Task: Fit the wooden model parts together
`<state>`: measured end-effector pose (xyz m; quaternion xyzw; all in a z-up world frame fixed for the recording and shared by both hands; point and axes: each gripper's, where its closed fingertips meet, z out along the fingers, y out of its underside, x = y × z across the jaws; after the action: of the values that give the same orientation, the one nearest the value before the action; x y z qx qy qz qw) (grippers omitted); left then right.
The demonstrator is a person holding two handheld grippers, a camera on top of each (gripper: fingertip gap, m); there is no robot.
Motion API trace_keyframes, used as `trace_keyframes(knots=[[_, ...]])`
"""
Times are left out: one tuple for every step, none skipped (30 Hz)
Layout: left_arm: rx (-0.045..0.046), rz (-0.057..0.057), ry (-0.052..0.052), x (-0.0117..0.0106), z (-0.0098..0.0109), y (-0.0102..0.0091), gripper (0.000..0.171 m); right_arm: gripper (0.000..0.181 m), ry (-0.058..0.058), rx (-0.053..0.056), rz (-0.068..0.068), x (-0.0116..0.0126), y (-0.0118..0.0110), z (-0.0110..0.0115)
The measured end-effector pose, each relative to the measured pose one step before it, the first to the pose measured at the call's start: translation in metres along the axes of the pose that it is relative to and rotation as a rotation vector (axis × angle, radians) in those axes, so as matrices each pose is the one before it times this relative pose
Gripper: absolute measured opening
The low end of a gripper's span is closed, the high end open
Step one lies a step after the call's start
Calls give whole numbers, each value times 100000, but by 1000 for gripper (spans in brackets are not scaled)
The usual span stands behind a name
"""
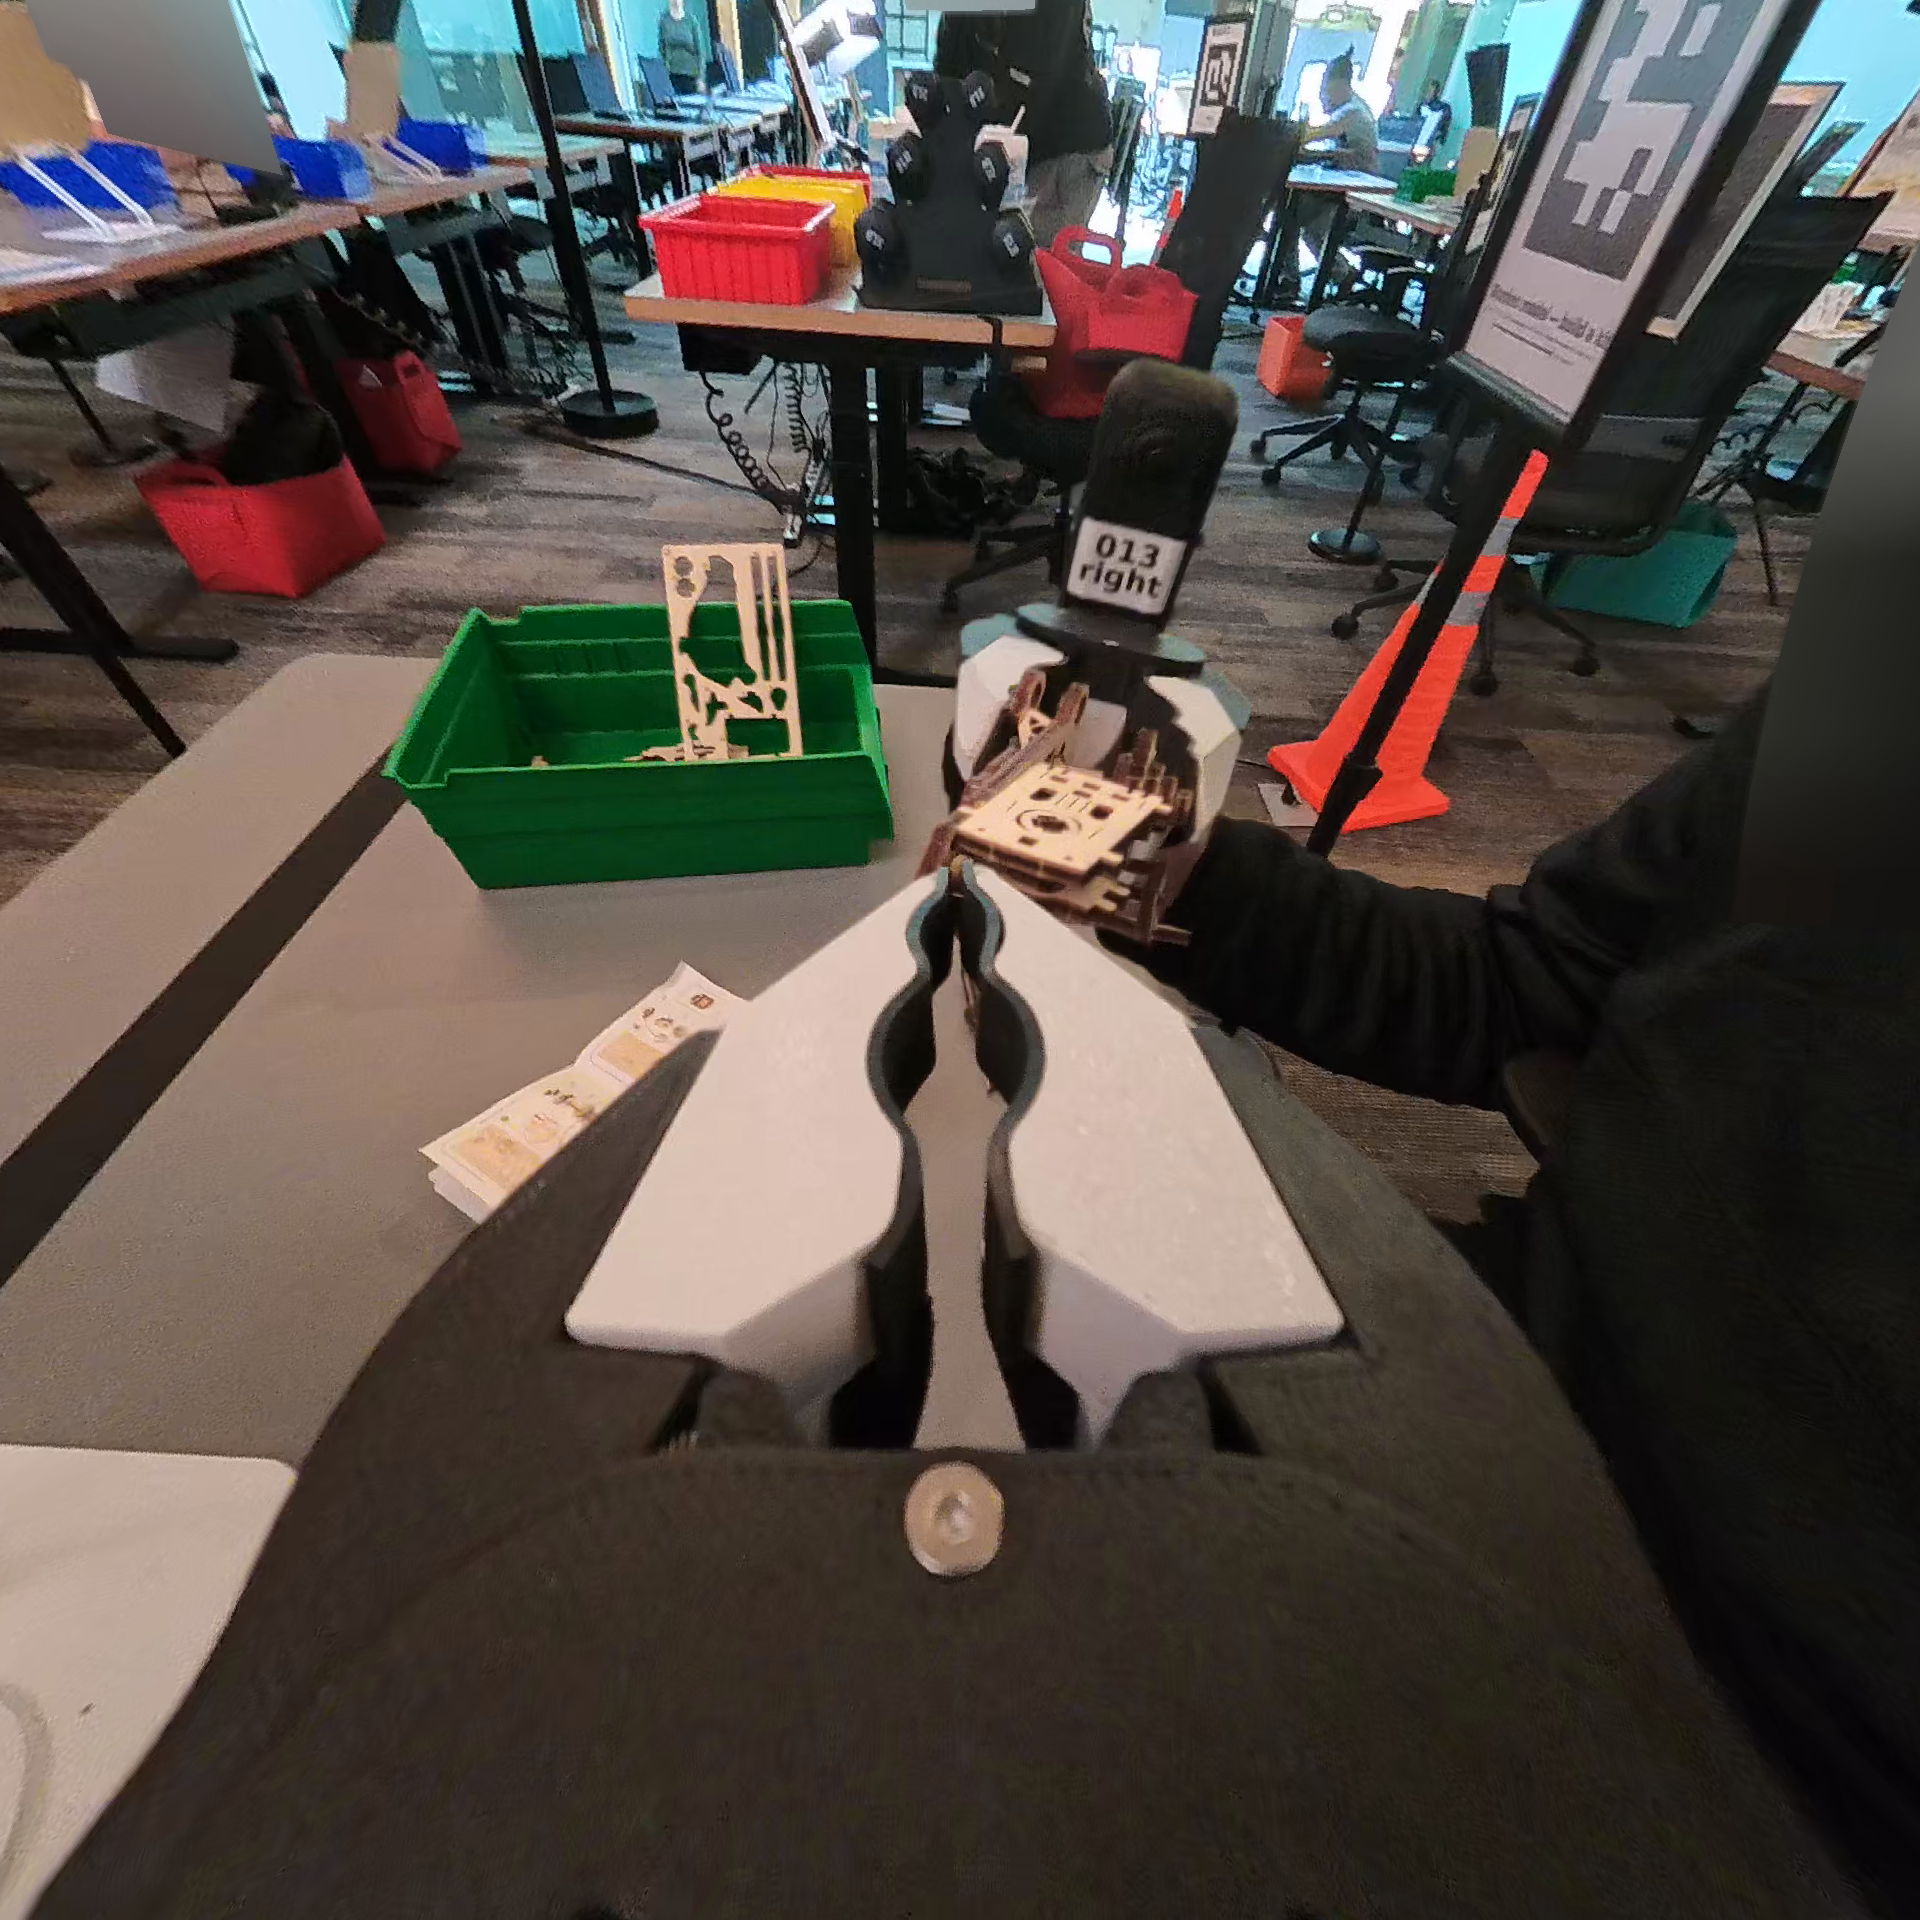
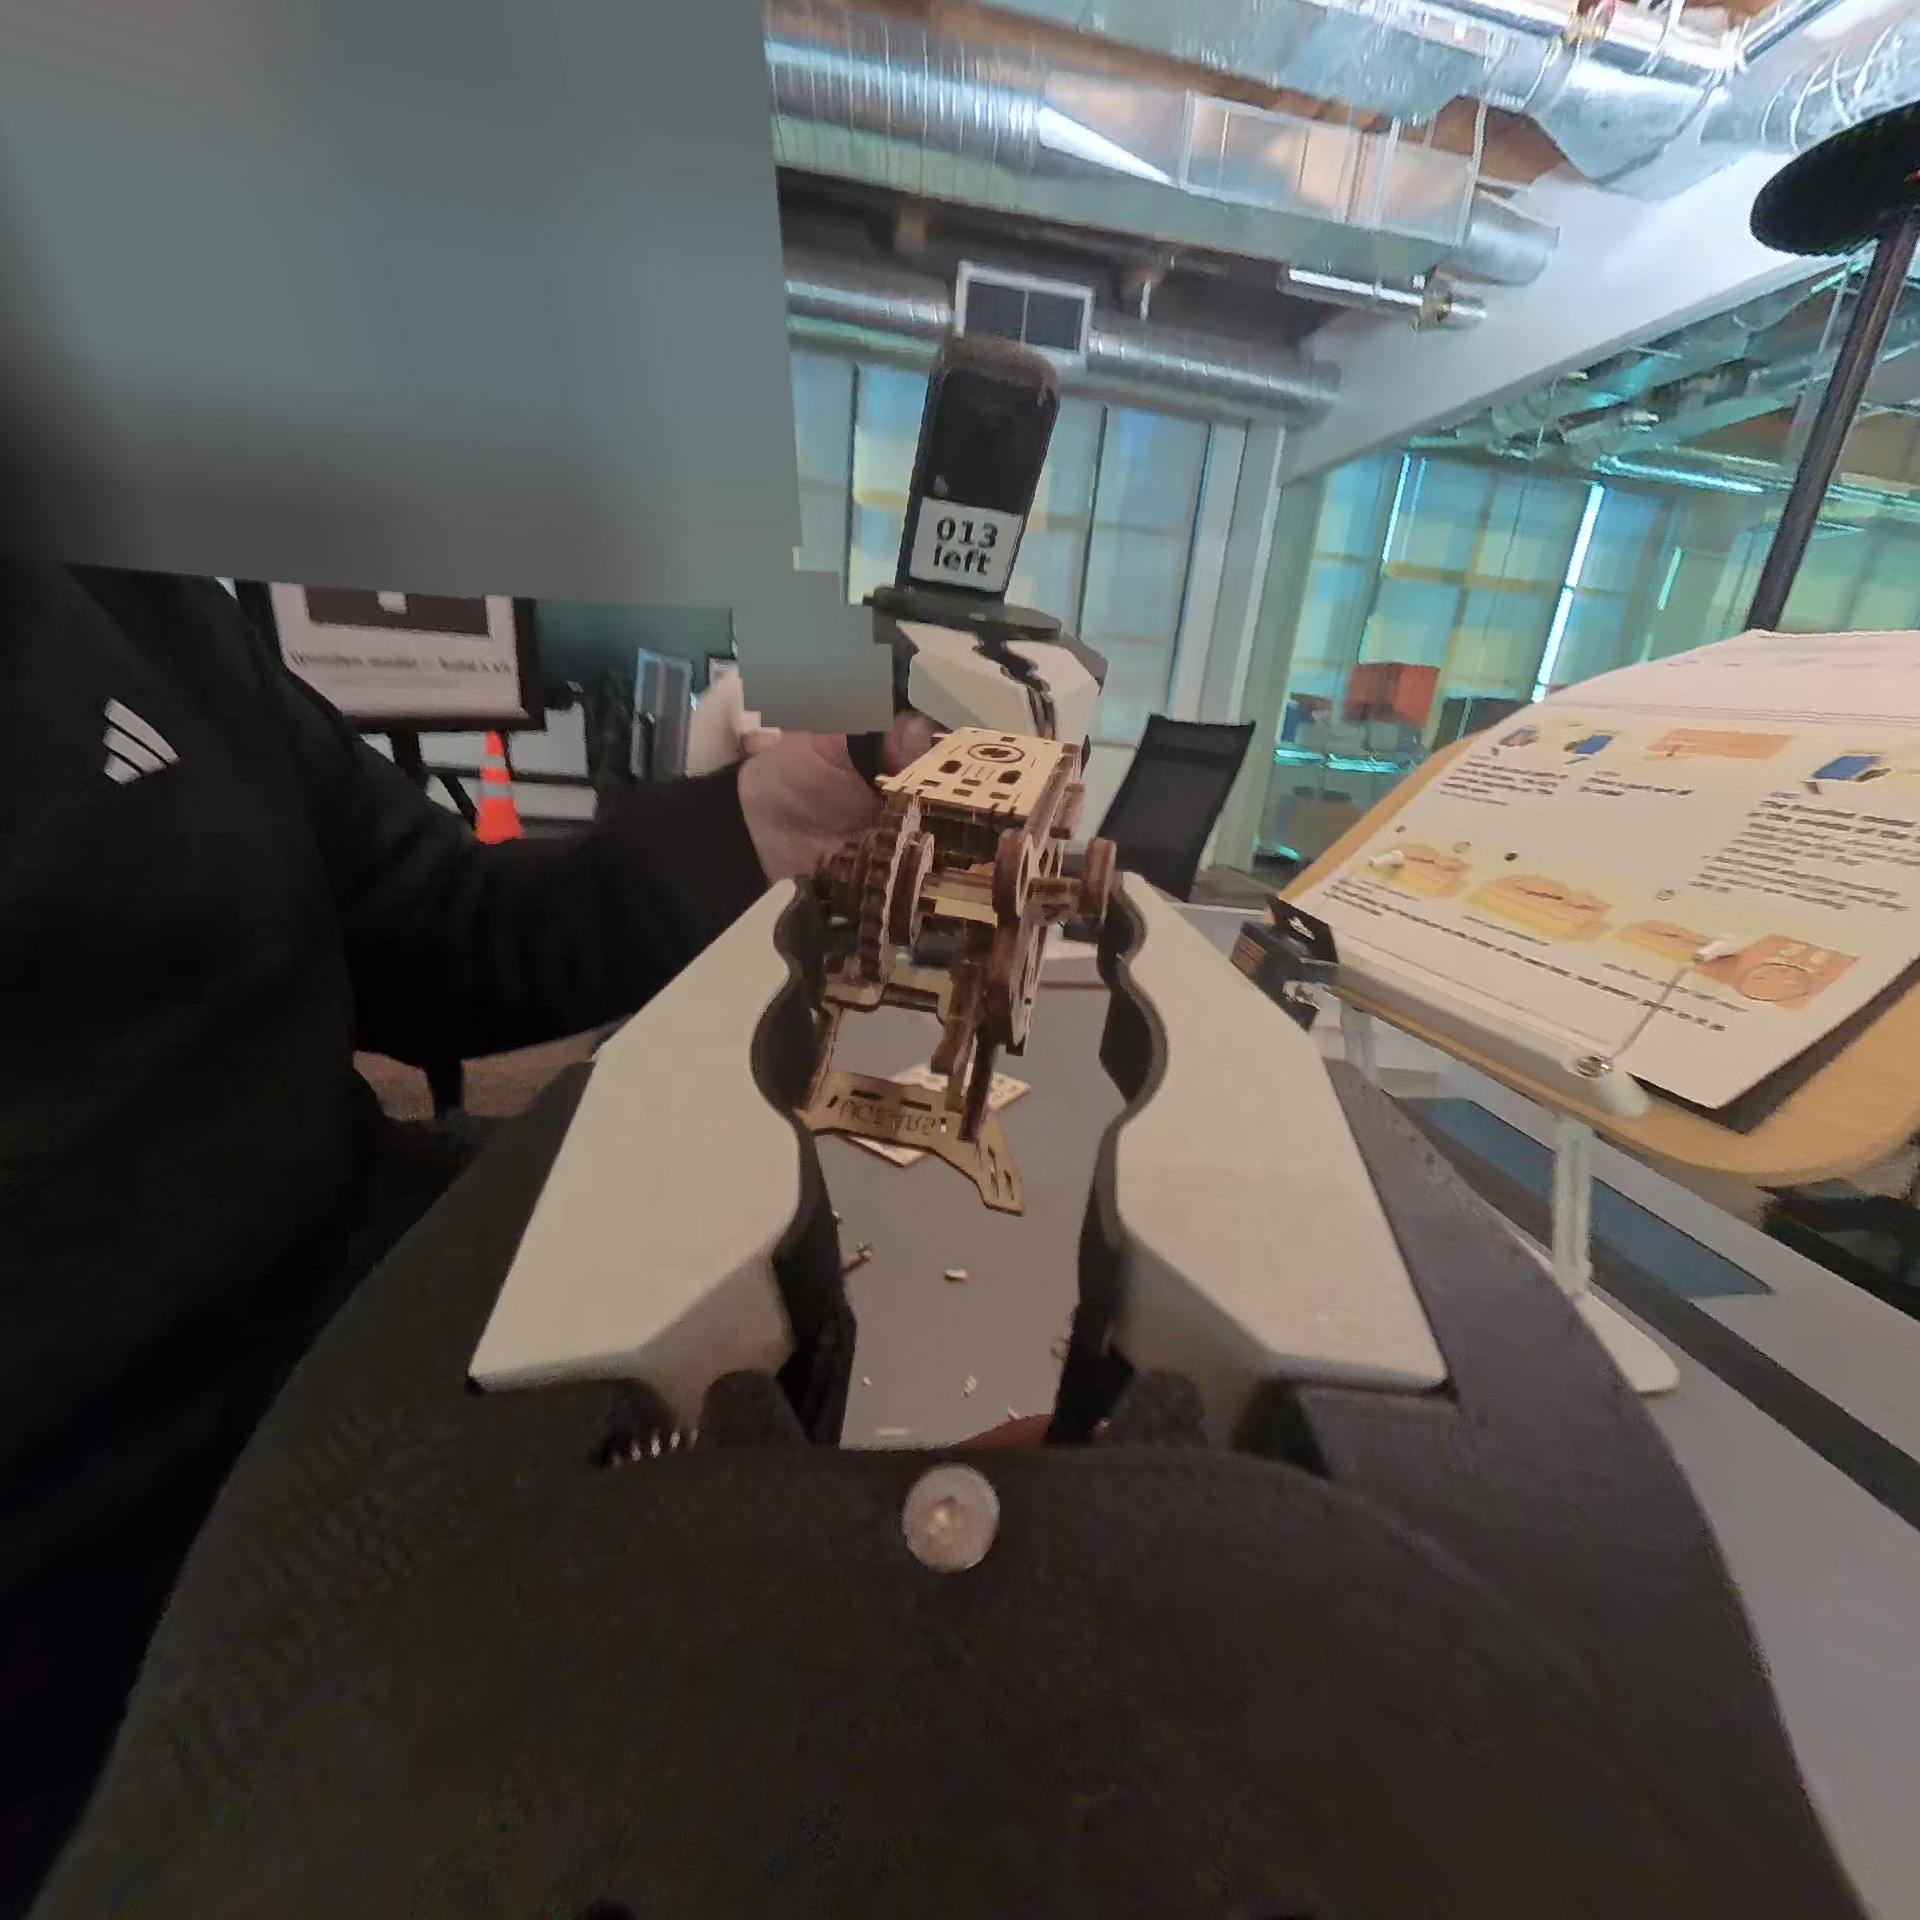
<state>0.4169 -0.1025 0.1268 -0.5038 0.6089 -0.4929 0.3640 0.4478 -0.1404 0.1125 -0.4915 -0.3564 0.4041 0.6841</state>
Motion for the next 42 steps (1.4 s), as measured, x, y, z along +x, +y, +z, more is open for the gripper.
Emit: trace_keyframes(knots=[[-597, -947, 1048, -27, -29, 76, 0, 51, 882, -2315, -1899, -45, 102, 55], [-1210, -1034, 1276, -11, 12, 186, 0, 51, 759, -1863, -1615, -44, 48, 15], [-1599, -664, 430, -124, 16, 251, 0, 51, 1289, -2566, -2036, 3, 128, 42], [-1464, -585, 280, -104, 3, 218, 0, 51, 1525, -3171, -2300, 3, 217, 114], [-2092, -773, 648, -34, 14, 275, 0, 51, 1371, -3308, -1780, 32, 262, 145], [-1253, -197, -725, -229, -97, 109, 0, 51, 1717, -3966, -1949, 91, 396, 161], [-474, -666, -22, -121, -146, -30, 0, 51, 1965, -4406, -2417, 103, 478, 166], [-152, -892, 803, 11, -125, -76, 0, 51, 1439, -3816, -2259, 15, 379, 190], [-866, -324, 259, -30, -103, 18, 0, 51, 663, -1891, -1463, -61, 107, 136], [-1297, -66, -716, -179, -81, 101, 0, 51, 1044, -1772, -1281, 44, 128, 115], [-1062, -632, -105, -124, -76, 85, 0, 51, 1254, -2580, -1410, 85, 244, 151], [-400, -1027, 487, -41, -79, -4, 0, 51, 1389, -3230, -1695, 75, 358, 219], [-703, -266, -241, -90, -72, 41, 0, 51, 1888, -3803, -2267, 92, 396, 226], [-1277, 65, -1089, -163, -57, 108, 0, 51, 1535, -2342, -1560, 58, 168, 135], [-947, 238, -1426, -178, -45, 40, 0, 51, 1247, -1379, -854, 72, 9, 90], [-2184, 911, -3140, -369, 16, 209, 0, 51, 1738, -1948, -1458, 100, 98, 118], [-3570, 2196, -4384, -492, 111, 416, 0, 51, 1924, -2398, -1931, 86, 156, 156], [-1995, 1298, -2905, -325, 79, 215, 0, 51, 1820, -2271, -1668, 81, 141, 133], [-726, -47, -1500, -211, 39, 40, 0, 51, 2286, -2998, -1904, 136, 250, 144], [-1212, 281, -1834, -269, 82, 121, 0, 51, 2434, -2861, -2075, 149, 230, 137], [-1806, 1406, -2914, -354, 112, 181, 0, 51, 2021, -2042, -1654, 115, 86, 124], [-2957, 1919, -3838, -407, 171, 297, 0, 51, 2052, -2699, -1919, 88, 164, 174], [-3648, 2350, -4568, -441, 206, 360, 0, 51, 1973, -3169, -2168, 72, 223, 231], [-3473, 2140, -4351, -399, 202, 300, 0, 50, 1410, -2315, -1647, 14, 127, 213], [-2719, 1530, -3774, -331, 178, 194, 0, 51, 1379, -2098, -1647, 3, 105, 220], [-2529, 1049, -3254, -310, 186, 182, 0, 51, 1660, -2798, -1929, 32, 208, 238], [-1892, 1218, -3174, -290, 172, 132, 0, 51, 1727, -2417, -1899, 67, 170, 216], [-1884, 1540, -2857, -240, 192, 158, 0, 51, 1130, -1426, -1285, 23, 33, 162], [-1086, 1795, -2857, -218, 166, 75, 0, 51, 858, -1317, -826, 29, 28, 139], [-953, 1401, -2892, -190, 151, 62, 0, 51, 1084, -1463, -936, 62, 43, 116], [-1412, 1632, -2971, -195, 132, 118, 0, 51, 869, -1265, -711, 38, 26, 135], [-1301, 2176, -3359, -213, 113, 85, 0, 51, 667, -1018, -264, -1, -11, 160], [-1404, 2346, -3720, -217, 144, 93, 0, 51, 713, -851, 26, 31, -9, 163], [-1858, 2591, -3787, -203, 177, 145, 0, 50, 417, -1166, 329, 17, 74, 211], [-1178, 2776, -3461, -131, 173, 73, 0, 50, 311, -1320, 227, -9, 125, 252], [-941, 1868, -3488, -150, 183, 64, 0, 50, 314, -658, -65, -45, 24, 227], [-1409, 2489, -3463, -97, 227, 146, 0, 50, 288, -560, 281, -38, -16, 169], [-1281, 3044, -3368, -30, 248, 149, 0, 51, 215, -577, 188, -40, -44, 144], [13, 1877, -1739, 145, 219, -16, 0, 51, 202, -104, 115, -35, -121, 107], [3585, -980, 1426, 543, 71, -552, 0, 51, 353, -367, 230, -5, -90, 136], [820, -76, -1356, 93, 118, -152, 0, 51, 547, -723, -380, -17, -31, 153], [-330, 2058, -2320, -68, 106, 81, 0, 51, 484, -287, -233, -19, -74, 139]])
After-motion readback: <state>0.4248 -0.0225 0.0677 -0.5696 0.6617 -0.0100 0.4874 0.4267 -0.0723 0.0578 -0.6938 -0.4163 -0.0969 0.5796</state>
